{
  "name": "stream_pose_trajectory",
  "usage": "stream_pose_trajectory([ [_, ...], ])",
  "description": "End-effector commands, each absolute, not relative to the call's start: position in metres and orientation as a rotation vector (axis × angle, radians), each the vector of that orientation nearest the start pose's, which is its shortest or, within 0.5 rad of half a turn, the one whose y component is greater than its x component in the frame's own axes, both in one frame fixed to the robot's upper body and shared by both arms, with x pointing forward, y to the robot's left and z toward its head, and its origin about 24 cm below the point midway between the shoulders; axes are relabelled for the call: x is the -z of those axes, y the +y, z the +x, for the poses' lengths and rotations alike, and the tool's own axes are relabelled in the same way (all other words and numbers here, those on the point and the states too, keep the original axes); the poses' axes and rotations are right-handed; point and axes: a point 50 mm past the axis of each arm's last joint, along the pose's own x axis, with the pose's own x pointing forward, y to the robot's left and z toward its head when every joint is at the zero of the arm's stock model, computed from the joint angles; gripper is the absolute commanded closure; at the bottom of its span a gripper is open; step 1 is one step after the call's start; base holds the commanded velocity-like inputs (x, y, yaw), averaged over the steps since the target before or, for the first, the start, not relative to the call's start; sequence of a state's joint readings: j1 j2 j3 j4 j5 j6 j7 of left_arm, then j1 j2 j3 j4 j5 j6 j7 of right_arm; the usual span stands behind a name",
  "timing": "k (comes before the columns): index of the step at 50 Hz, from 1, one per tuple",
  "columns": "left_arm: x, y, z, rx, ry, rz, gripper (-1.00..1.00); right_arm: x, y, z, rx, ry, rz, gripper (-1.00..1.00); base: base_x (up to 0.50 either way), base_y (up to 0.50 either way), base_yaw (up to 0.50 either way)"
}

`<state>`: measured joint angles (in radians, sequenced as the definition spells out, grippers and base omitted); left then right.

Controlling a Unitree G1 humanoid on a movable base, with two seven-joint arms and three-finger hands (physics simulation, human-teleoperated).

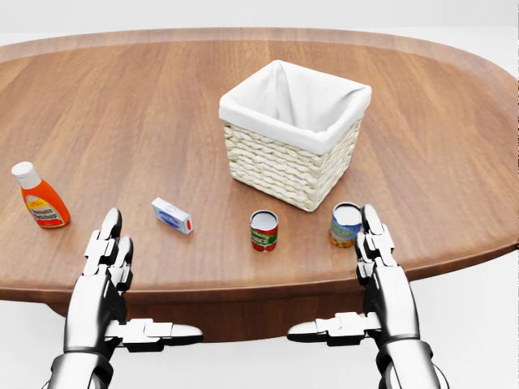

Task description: Pick up the alphabet soup and the cream cheese box, and put them in the basket.

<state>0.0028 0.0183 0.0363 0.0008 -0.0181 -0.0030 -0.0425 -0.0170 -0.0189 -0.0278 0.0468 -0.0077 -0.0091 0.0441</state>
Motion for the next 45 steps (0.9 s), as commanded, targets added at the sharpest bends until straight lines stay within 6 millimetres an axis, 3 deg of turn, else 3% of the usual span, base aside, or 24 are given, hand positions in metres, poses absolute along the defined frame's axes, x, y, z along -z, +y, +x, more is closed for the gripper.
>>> stream_pose_trajectory([
  [1, -0.041, 0.159, 0.253, 0.007, -0.002, -0.001, -1.0, -0.035, -0.157, 0.257, -0.017, 0.023, -0.027, -1.0, 0.0, -0.24, 0.0],
  [32, -0.041, 0.16, 0.253, 0.006, 0.0, 0.001, -1.0, -0.037, -0.157, 0.256, -0.011, 0.017, -0.031, -1.0, 0.0, -0.19, 0.0],
  [36, -0.039, 0.16, 0.254, 0.006, 0.0, 0.0, -1.0, -0.041, -0.164, 0.255, 0.052, -0.008, -0.042, -1.0, 0.0, 0.0, 0.0],
  [37, -0.038, 0.16, 0.255, 0.006, 0.001, 0.0, -1.0, -0.062, -0.207, 0.231, 0.413, -0.129, -0.012, -1.0, 0.0, 0.0, 0.0],
  [45, -0.038, 0.16, 0.255, 0.006, 0.001, 0.0, -1.0, -0.066, -0.212, 0.225, 0.474, -0.151, -0.017, -1.0, 0.0, 0.0, 0.0],
])
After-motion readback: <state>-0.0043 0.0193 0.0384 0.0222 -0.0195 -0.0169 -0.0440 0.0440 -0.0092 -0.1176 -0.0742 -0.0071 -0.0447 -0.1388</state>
